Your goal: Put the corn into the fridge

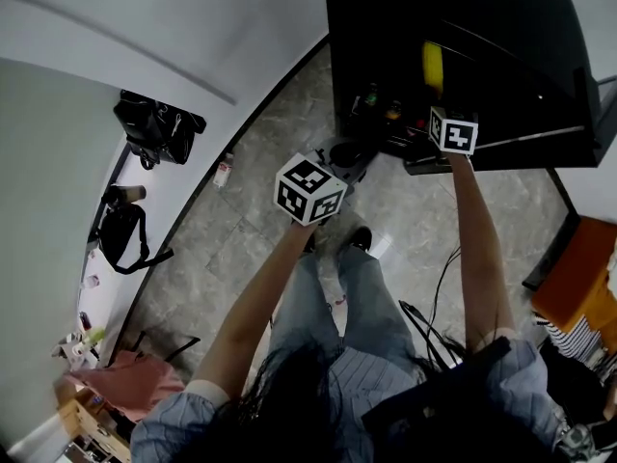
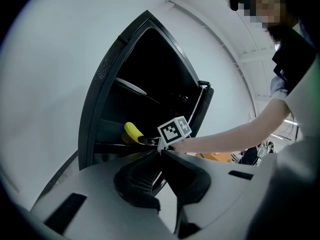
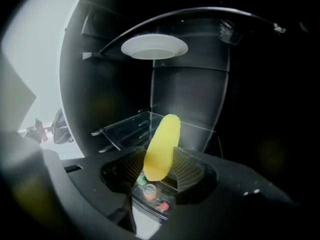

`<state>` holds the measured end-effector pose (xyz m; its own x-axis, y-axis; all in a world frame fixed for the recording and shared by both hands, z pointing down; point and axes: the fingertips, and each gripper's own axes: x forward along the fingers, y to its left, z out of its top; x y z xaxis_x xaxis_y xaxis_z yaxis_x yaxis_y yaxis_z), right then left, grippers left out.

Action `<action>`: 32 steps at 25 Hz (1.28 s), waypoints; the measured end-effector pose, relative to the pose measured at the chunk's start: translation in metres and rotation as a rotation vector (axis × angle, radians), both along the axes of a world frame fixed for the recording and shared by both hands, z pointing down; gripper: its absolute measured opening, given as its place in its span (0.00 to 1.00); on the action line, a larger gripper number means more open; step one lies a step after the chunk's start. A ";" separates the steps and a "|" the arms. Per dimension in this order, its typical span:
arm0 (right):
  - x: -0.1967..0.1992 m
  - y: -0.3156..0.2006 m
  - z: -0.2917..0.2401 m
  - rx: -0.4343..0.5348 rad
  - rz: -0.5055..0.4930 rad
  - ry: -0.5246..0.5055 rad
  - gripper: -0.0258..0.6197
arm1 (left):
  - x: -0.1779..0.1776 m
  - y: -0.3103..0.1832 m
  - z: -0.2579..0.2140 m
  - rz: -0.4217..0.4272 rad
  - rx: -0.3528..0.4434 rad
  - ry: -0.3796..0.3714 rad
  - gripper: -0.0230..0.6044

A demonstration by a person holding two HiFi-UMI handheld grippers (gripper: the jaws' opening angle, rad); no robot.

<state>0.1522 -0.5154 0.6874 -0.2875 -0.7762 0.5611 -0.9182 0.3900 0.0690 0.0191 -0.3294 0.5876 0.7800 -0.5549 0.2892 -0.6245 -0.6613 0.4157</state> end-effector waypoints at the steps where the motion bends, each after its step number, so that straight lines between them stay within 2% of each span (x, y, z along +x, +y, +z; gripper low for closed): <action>1: 0.001 -0.002 0.000 -0.004 -0.003 0.004 0.33 | 0.001 0.002 0.001 0.002 -0.001 -0.002 0.05; 10: 0.000 -0.017 0.001 -0.039 0.011 0.001 0.33 | -0.011 0.008 0.003 -0.034 -0.008 -0.014 0.05; 15: 0.000 -0.011 -0.010 -0.035 0.058 -0.125 0.33 | -0.018 0.012 0.004 -0.061 -0.008 -0.026 0.05; 20: -0.015 0.011 -0.036 0.014 -0.034 -0.152 0.33 | -0.027 0.015 -0.005 -0.096 0.015 -0.041 0.05; 24: -0.029 0.041 -0.060 0.038 -0.125 -0.198 0.33 | -0.018 0.019 -0.020 -0.104 0.034 -0.029 0.05; 28: -0.044 0.072 -0.070 -0.002 -0.177 -0.232 0.33 | -0.004 0.025 -0.034 -0.057 0.081 -0.105 0.05; 32: -0.048 0.100 -0.087 -0.021 -0.203 -0.259 0.31 | 0.010 0.027 -0.064 -0.060 0.114 -0.057 0.05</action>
<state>0.1042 -0.4150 0.6003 -0.5703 -0.6779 0.4639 -0.8078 0.5654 -0.1669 0.0294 -0.3021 0.5237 0.7288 -0.6316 0.2644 -0.6846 -0.6630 0.3030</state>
